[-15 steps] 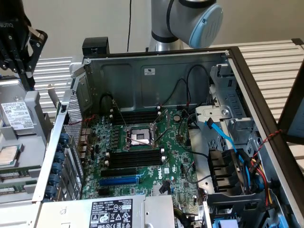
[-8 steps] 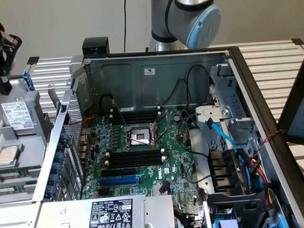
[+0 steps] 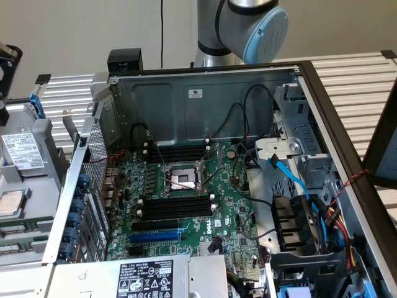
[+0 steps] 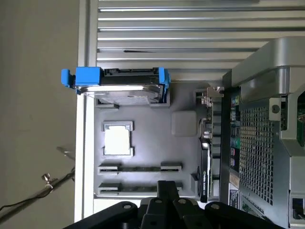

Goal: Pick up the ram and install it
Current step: 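Reach for the ram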

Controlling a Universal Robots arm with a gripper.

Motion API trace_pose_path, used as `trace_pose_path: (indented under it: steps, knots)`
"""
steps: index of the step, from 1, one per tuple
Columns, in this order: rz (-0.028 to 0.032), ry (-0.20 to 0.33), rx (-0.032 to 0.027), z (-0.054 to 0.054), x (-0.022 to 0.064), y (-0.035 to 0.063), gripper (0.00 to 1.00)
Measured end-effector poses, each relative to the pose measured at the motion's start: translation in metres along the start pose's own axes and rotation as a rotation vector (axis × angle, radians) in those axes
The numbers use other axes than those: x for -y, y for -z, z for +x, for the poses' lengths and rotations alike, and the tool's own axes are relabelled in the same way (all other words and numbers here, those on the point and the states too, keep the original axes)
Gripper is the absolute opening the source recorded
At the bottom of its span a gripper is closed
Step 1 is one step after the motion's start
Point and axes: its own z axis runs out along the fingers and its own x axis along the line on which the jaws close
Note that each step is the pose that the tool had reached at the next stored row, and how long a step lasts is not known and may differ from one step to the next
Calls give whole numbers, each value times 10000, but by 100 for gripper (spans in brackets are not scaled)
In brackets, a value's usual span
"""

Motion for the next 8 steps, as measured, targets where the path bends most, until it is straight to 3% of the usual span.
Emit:
trace_pose_path:
  steps: [8]
  knots:
    - [28,1447,-71,1,0,0,12]
